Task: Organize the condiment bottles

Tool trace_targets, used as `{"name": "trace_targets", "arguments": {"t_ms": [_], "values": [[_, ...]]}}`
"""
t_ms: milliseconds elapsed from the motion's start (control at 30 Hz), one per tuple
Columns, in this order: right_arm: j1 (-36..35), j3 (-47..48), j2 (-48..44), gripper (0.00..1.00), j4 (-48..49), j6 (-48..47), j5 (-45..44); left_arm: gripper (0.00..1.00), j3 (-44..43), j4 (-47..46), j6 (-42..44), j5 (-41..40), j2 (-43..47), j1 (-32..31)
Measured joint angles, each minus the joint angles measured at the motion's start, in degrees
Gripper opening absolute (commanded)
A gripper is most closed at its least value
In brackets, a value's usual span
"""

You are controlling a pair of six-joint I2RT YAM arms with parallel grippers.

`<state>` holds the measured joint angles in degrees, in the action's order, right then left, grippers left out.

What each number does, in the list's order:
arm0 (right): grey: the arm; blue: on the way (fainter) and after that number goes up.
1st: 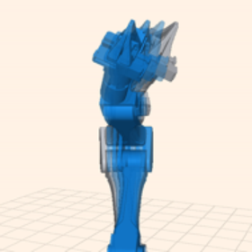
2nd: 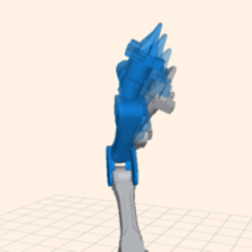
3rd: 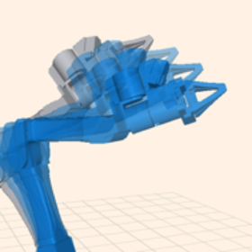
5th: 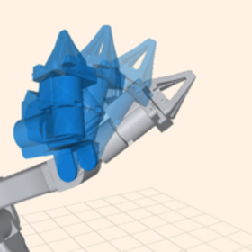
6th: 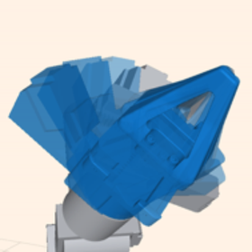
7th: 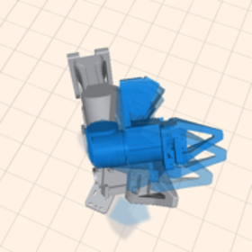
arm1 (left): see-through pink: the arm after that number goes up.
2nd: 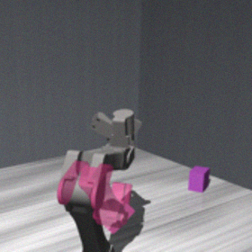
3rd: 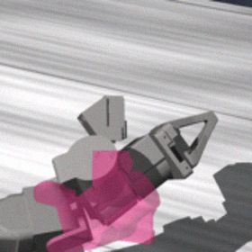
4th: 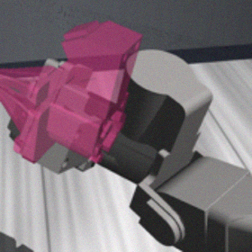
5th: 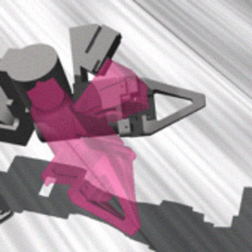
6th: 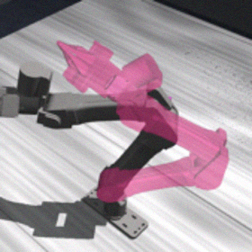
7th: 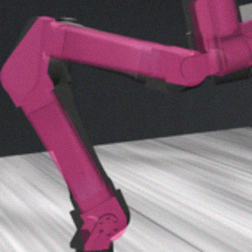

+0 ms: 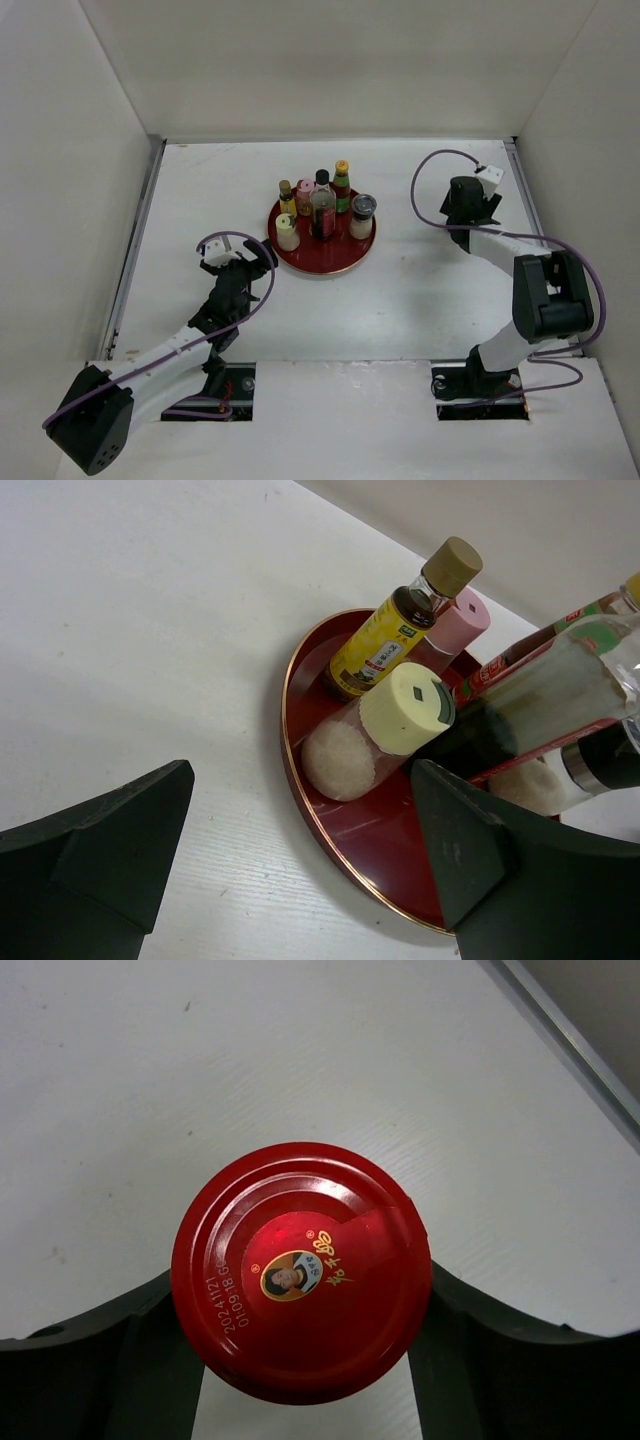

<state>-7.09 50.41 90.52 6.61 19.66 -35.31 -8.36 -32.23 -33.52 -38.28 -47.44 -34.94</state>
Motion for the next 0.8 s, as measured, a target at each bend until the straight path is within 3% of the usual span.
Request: {"name": "trace_targets", "arguments": {"t_ms": [233, 533, 800], "values": [[-4.28, -7.80, -4.70, 0.53, 7.67, -1.66, -2.16, 0.91, 0.00, -0.15, 0.00, 0.02, 0.02, -0.02], [-23.26, -16.94, -16.39, 0.54, 4.15, -1.46, -5.73, 0.91, 0.00, -0.15, 0.00, 0.04, 0.15, -0.09], [-38.75, -15.41, -23.15, 0.53, -1.29, -1.44, -8.48, 0.91, 0.00, -0.13, 0.00, 0.11, 0.61, -0.13]]}}
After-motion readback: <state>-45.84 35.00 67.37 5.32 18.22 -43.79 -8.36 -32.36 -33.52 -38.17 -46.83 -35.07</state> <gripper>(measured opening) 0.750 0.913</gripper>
